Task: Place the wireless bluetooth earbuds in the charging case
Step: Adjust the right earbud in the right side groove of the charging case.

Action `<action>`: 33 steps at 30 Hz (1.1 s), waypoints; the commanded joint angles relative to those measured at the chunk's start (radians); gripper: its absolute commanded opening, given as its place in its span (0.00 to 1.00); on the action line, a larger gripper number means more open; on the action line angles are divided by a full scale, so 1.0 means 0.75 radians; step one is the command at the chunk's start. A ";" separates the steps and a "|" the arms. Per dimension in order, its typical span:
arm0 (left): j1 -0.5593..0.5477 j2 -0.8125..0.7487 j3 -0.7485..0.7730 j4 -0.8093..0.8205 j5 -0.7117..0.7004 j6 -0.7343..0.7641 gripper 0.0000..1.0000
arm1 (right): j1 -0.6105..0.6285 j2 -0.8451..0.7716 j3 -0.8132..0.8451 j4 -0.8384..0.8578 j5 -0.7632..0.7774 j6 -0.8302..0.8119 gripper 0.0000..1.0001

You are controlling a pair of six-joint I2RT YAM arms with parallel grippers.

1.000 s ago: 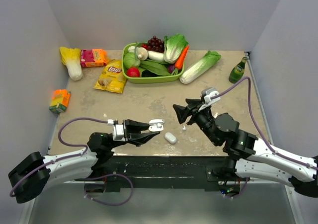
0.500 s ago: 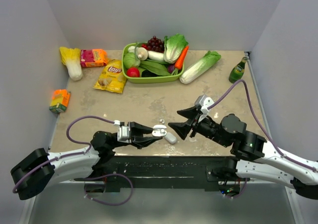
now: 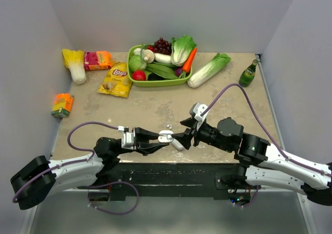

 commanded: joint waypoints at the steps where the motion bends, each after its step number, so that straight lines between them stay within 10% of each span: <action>1: 0.002 -0.015 0.046 0.506 0.021 0.029 0.00 | -0.001 0.019 0.071 0.020 -0.010 -0.018 0.64; 33: 0.002 0.030 0.062 0.521 0.047 0.005 0.00 | -0.001 0.041 0.075 0.069 -0.076 -0.008 0.65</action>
